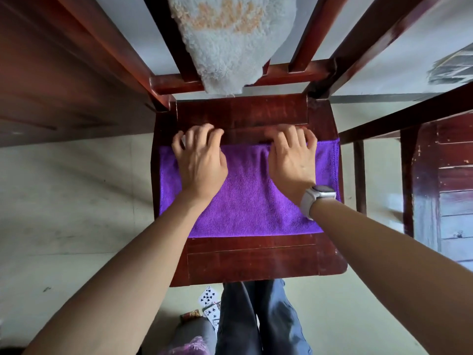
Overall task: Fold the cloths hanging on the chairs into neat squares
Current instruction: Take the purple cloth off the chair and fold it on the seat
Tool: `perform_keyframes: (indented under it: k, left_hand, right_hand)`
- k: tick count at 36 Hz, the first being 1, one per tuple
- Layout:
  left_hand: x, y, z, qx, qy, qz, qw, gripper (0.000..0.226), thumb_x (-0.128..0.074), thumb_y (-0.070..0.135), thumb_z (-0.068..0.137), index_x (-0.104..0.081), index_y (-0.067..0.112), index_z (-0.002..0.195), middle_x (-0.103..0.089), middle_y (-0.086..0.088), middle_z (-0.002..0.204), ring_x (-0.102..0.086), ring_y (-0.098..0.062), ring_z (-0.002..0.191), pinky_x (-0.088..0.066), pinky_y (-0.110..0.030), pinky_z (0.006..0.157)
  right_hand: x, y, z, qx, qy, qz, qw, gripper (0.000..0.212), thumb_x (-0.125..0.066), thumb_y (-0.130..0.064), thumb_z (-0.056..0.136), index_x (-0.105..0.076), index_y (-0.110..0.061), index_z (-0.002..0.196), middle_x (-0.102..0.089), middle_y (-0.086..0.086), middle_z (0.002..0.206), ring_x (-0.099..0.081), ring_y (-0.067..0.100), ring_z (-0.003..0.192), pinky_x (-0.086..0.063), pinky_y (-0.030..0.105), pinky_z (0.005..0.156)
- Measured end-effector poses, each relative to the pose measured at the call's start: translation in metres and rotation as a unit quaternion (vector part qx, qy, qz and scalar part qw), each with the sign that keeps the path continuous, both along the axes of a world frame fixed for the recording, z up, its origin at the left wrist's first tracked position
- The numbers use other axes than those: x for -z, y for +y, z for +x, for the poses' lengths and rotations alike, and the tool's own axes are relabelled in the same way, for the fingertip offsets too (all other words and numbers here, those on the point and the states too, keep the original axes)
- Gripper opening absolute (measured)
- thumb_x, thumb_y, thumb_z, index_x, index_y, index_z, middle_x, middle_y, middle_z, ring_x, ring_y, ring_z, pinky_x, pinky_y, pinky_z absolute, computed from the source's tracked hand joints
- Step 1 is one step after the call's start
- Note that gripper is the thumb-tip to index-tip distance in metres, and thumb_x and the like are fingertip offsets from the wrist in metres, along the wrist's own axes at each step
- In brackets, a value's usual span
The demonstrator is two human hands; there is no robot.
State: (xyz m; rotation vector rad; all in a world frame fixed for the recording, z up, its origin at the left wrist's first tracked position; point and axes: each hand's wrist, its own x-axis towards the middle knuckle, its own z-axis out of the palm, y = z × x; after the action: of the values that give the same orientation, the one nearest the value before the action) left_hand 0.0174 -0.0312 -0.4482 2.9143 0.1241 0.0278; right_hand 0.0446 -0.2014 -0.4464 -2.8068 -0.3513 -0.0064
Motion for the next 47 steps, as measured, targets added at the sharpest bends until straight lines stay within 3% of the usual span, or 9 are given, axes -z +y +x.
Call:
perform_keyframes:
  k: [5,12,20,26,30,36,41,44,47]
  left_hand:
    - [0.009,-0.019,-0.033,0.128,0.049,0.027,0.990,0.045,-0.044,0.024,0.084,-0.050,0.016,0.128,-0.048,-0.005,0.138,-0.038,-0.027,0.132,-0.020,-0.053,0.108]
    - [0.029,0.000,-0.044,0.041,0.157,0.041,0.986,0.059,-0.030,0.053,0.087,-0.025,0.032,0.143,-0.018,-0.008,0.154,-0.013,-0.034,0.141,-0.006,-0.065,0.106]
    - [0.021,0.012,-0.041,0.015,0.181,0.033,0.983,0.063,-0.023,0.058,0.085,-0.017,0.036,0.144,-0.003,-0.004,0.156,0.006,-0.037,0.141,0.001,-0.070,0.102]
    - [0.006,-0.015,-0.055,0.035,0.164,0.013,0.986,0.061,-0.029,0.052,0.086,-0.020,0.035,0.144,-0.005,-0.005,0.156,0.006,-0.037,0.141,0.004,-0.071,0.100]
    - [0.006,-0.052,-0.075,0.094,0.173,0.022,0.980,0.061,-0.031,0.051,0.084,-0.022,0.035,0.142,-0.013,-0.004,0.155,0.000,-0.036,0.141,-0.001,-0.072,0.100]
    - [0.019,-0.080,-0.088,0.087,0.192,0.034,0.977,0.065,-0.031,0.058,0.082,-0.022,0.036,0.142,-0.018,-0.005,0.154,-0.007,-0.035,0.140,-0.002,-0.071,0.101]
    - [0.022,-0.078,-0.088,0.088,0.198,0.046,0.975,0.066,-0.026,0.061,0.083,-0.012,0.037,0.144,-0.012,-0.004,0.155,-0.002,-0.035,0.142,0.002,-0.069,0.102]
    - [0.019,-0.079,-0.087,0.087,0.208,0.051,0.973,0.067,-0.020,0.062,0.083,-0.005,0.038,0.143,-0.006,-0.003,0.156,0.003,-0.033,0.142,0.005,-0.068,0.103]
    - [0.018,-0.079,-0.086,0.089,0.214,0.052,0.971,0.067,-0.017,0.063,0.082,0.002,0.039,0.142,0.000,-0.002,0.157,0.007,-0.033,0.142,0.006,-0.068,0.103]
  right_hand:
    - [0.014,-0.028,-0.030,-0.118,0.059,-0.113,0.985,0.048,-0.039,-0.021,0.085,-0.049,-0.013,0.130,-0.051,0.008,0.135,-0.045,0.027,0.129,-0.023,0.057,0.108]
    - [0.025,-0.074,-0.024,-0.056,0.136,-0.177,0.973,0.050,-0.029,-0.043,0.092,-0.027,-0.034,0.142,-0.028,0.007,0.151,-0.026,0.031,0.139,-0.017,0.061,0.109]
    - [0.020,-0.115,-0.020,0.144,0.222,-0.082,0.961,0.057,-0.019,-0.041,0.096,-0.009,-0.020,0.147,-0.006,0.002,0.157,-0.007,0.022,0.144,-0.008,0.051,0.115]
    - [-0.003,-0.114,-0.041,0.214,0.208,0.036,0.954,0.066,-0.032,-0.043,0.085,-0.031,-0.007,0.140,-0.034,0.017,0.143,-0.033,0.034,0.131,-0.028,0.046,0.106]
    - [-0.004,-0.104,-0.061,0.058,0.190,-0.079,0.977,0.062,-0.027,-0.039,0.089,-0.018,-0.015,0.146,-0.021,0.010,0.153,-0.021,0.026,0.141,-0.014,0.054,0.112]
    - [0.018,-0.109,-0.084,-0.129,0.136,-0.181,0.965,0.055,-0.039,-0.038,0.091,-0.025,-0.030,0.144,-0.028,0.007,0.151,-0.028,0.026,0.139,-0.023,0.056,0.110]
    - [0.018,-0.127,-0.084,-0.071,0.172,-0.174,0.967,0.056,-0.020,-0.046,0.095,-0.021,-0.021,0.145,-0.024,0.003,0.152,-0.021,0.022,0.141,-0.018,0.056,0.111]
    - [0.010,-0.131,-0.082,0.046,0.214,-0.104,0.970,0.057,-0.018,-0.039,0.095,-0.013,-0.015,0.147,-0.013,0.002,0.155,-0.010,0.019,0.144,-0.007,0.049,0.114]
    - [0.003,-0.133,-0.080,0.196,0.191,-0.005,0.962,0.043,-0.036,-0.025,0.094,-0.042,-0.007,0.133,-0.044,0.014,0.138,-0.037,0.031,0.130,-0.028,0.045,0.105]
